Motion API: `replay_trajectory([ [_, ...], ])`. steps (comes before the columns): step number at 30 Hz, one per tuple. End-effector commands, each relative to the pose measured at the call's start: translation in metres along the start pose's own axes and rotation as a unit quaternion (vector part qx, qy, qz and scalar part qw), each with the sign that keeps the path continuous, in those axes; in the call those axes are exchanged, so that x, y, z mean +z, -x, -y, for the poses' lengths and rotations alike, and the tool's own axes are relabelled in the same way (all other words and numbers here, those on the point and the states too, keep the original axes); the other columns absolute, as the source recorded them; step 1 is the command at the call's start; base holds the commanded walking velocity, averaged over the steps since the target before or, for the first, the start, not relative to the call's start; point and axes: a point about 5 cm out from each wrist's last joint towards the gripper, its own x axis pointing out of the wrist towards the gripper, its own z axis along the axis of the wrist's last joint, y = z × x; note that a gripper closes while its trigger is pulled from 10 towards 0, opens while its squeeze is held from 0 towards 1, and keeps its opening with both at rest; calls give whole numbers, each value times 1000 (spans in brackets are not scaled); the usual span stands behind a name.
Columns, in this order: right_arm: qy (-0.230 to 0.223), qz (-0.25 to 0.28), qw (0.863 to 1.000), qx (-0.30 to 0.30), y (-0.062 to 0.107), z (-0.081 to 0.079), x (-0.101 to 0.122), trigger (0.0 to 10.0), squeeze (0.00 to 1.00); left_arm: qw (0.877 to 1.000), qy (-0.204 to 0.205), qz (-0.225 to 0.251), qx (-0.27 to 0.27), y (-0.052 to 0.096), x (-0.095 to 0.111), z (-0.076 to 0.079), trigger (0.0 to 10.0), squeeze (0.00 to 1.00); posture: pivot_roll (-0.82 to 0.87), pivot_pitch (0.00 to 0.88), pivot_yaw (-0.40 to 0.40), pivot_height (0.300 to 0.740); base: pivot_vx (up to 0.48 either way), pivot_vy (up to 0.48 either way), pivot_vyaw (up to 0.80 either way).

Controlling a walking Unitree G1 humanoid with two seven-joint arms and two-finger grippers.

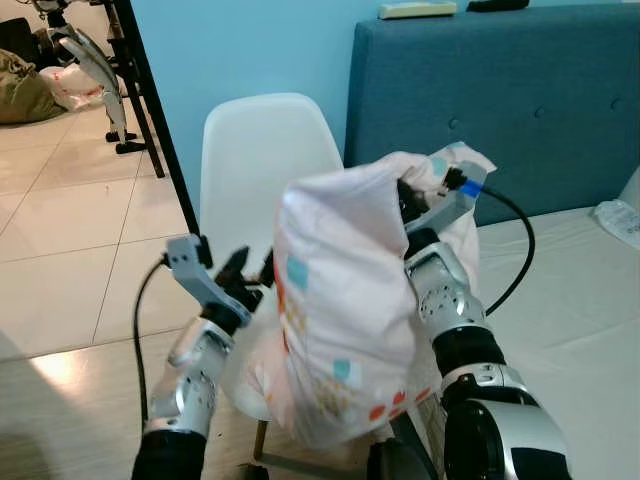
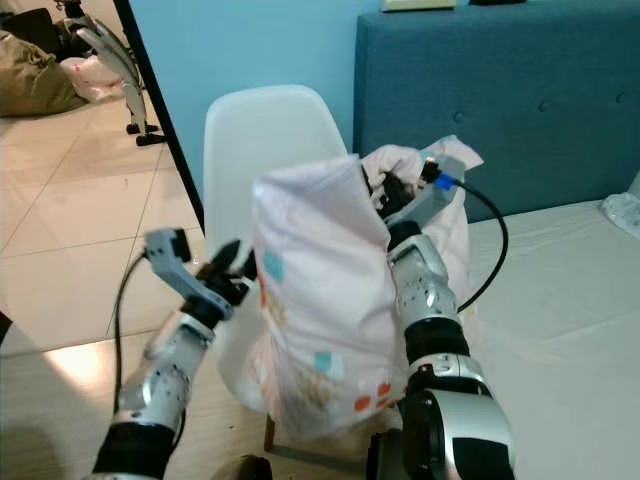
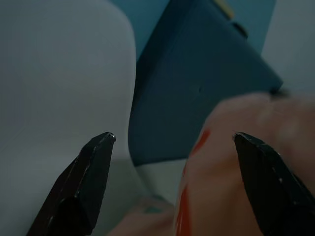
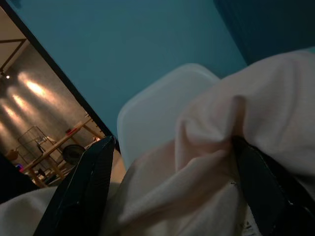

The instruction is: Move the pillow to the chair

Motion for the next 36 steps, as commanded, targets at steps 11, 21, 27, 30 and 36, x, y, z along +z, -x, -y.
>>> replay_trajectory([
  [11, -5, -12, 1000, 7, 1, -6, -6, 10000, 1000, 981, 89, 12, -174, 0, 24, 31, 10000, 1000, -33, 37, 34, 615, 0, 0, 0],
  [21, -8, -12, 1000, 10, 0, -8, -6, 10000, 1000, 950, 126, -46, -282, 21, 22, 47, 10000, 1000, -33, 40, 34, 615, 0, 0, 0],
  [27, -8, -12, 1000, 11, 0, -9, -6, 10000, 1000, 942, 167, -24, -289, 25, 32, 44, 10000, 1000, -32, 41, 35, 615, 0, 0, 0],
  [30, -9, -13, 1000, 13, 0, -10, -6, 10000, 1000, 927, 212, 2, -309, 32, 44, 43, 10000, 1000, -31, 40, 36, 615, 0, 0, 0],
  [36, -9, -14, 1000, 14, 0, -10, -6, 10000, 1000, 900, 213, -86, -370, 60, 24, 53, 10000, 1000, -28, 40, 35, 615, 0, 0, 0],
])
